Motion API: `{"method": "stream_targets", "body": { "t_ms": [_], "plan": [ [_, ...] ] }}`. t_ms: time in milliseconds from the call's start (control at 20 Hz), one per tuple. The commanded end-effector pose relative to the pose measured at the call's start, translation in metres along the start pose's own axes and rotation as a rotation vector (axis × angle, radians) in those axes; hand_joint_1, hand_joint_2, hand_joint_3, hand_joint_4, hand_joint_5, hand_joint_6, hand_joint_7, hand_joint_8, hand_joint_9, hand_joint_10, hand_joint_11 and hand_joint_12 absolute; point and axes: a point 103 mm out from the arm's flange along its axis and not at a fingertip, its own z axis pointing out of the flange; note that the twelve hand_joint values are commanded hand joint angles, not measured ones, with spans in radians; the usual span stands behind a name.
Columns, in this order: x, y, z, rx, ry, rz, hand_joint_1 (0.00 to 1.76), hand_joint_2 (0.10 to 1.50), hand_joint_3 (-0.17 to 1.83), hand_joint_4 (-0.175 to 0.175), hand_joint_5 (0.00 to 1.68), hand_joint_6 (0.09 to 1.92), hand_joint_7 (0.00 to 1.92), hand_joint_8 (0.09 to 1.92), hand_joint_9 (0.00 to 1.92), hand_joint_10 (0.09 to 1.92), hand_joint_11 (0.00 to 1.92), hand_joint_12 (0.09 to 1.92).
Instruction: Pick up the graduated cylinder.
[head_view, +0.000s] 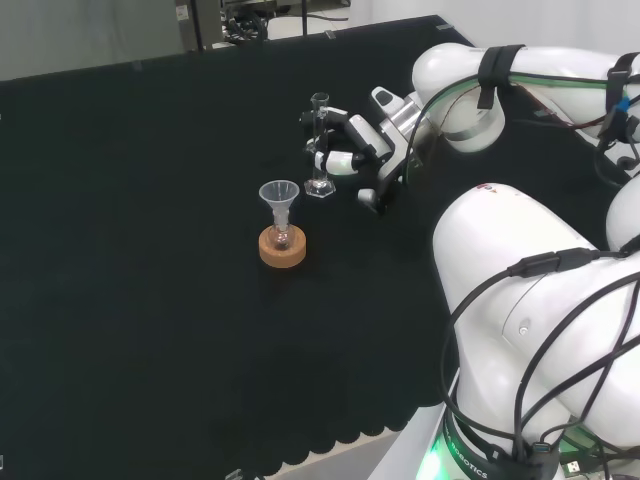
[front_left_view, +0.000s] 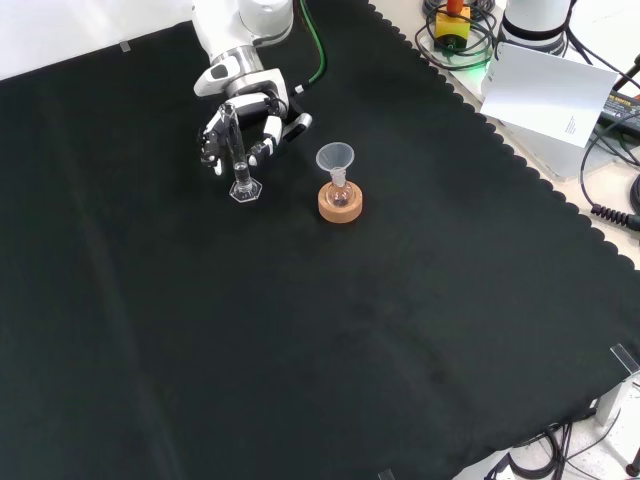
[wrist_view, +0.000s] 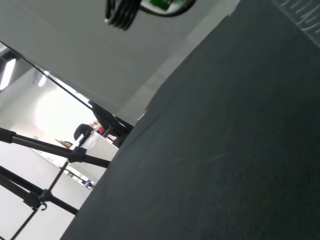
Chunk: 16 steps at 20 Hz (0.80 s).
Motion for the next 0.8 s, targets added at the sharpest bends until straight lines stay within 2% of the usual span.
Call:
{"method": "stream_targets", "body": {
  "t_ms": [50,650,800],
  "plan": [
    [-0.0018,-0.003,-0.0034,-0.028,0.021,-0.011,0.96,0.78,0.56,-0.023,0.51,0.6,0.6,0.58,0.99,0.17,0.71,1.15],
    [0.0015,-0.0042,-0.0038,-0.046,-0.002,-0.018,0.98,0.79,0.57,-0.008,0.67,0.6,0.69,0.59,1.06,0.21,0.83,1.07],
    [0.0011,-0.0055,-0.0058,-0.065,-0.005,-0.011,0.98,0.86,0.56,-0.006,0.72,0.59,0.73,0.58,1.1,0.21,0.89,1.04]
  ]
}}
